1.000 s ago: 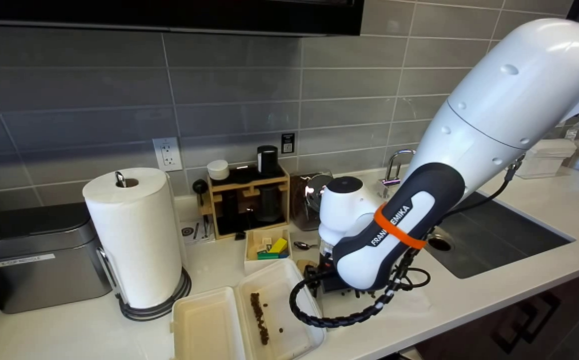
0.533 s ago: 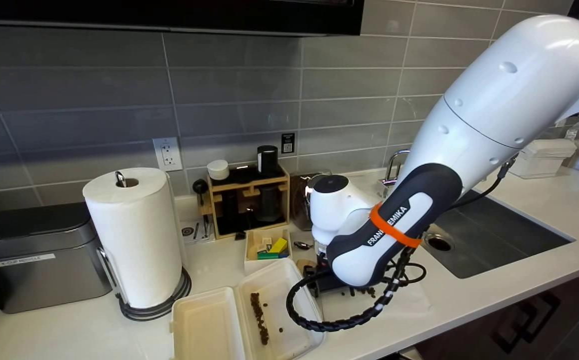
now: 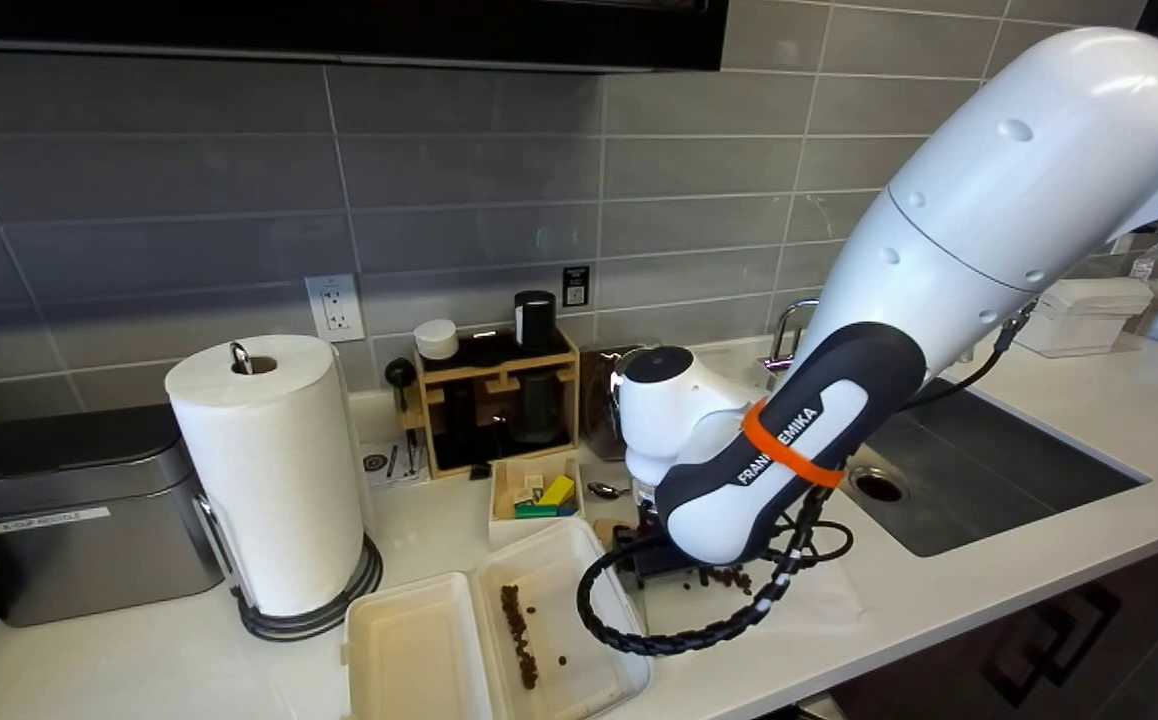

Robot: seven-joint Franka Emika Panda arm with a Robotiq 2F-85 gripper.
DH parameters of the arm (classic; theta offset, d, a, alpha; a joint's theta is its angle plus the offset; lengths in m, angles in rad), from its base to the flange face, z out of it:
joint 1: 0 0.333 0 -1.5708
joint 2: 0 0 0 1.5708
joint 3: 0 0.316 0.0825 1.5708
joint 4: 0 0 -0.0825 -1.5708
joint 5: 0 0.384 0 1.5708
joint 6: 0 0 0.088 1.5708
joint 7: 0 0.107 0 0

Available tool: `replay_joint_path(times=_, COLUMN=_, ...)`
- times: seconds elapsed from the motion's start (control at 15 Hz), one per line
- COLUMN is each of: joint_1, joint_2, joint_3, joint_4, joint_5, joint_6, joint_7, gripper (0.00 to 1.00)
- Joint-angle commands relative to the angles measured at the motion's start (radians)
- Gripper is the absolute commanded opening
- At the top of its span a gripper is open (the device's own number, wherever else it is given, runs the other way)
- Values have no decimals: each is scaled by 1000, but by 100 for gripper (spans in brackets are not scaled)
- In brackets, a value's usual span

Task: Fold the serviette in half

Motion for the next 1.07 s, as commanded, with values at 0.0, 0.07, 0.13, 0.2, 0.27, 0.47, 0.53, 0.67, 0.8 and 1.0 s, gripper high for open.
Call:
replay_joint_path(times=0.0, joint_1=-36, joint_2=-12, joint_3=11, joint_4=-17, joint_5=-18, joint_6=-4, joint_7=18, gripper=100)
replay_joint_path(times=0.07, joint_1=-41, joint_2=-15, joint_3=9, joint_4=-20, joint_5=-19, joint_6=-5, joint_7=19, gripper=100)
replay_joint_path(times=0.13, joint_1=-45, joint_2=-17, joint_3=8, joint_4=-22, joint_5=-19, joint_6=-6, joint_7=20, gripper=100)
replay_joint_path(times=0.2, joint_1=-54, joint_2=-21, joint_3=11, joint_4=-26, joint_5=-15, joint_6=-6, joint_7=16, gripper=100)
replay_joint_path(times=0.27, joint_1=-61, joint_2=-23, joint_3=14, joint_4=-28, joint_5=-12, joint_6=-5, joint_7=14, gripper=100)
replay_joint_path(times=0.47, joint_1=-55, joint_2=-23, joint_3=-2, joint_4=-27, joint_5=-15, joint_6=-24, joint_7=53, gripper=100)
replay_joint_path(times=0.53, joint_1=-56, joint_2=-17, joint_3=1, joint_4=-21, joint_5=-7, joint_6=-24, joint_7=70, gripper=100)
replay_joint_path(times=0.67, joint_1=-43, joint_2=-1, joint_3=-8, joint_4=-7, joint_5=-13, joint_6=-26, joint_7=125, gripper=100)
replay_joint_path(times=0.8, joint_1=-33, joint_2=14, joint_3=-14, joint_4=6, joint_5=-13, joint_6=-41, joint_7=192, gripper=100)
replay_joint_path(times=1.0, joint_1=-31, joint_2=17, joint_3=-14, joint_4=13, joint_5=-30, joint_6=-75, joint_7=256, gripper=100)
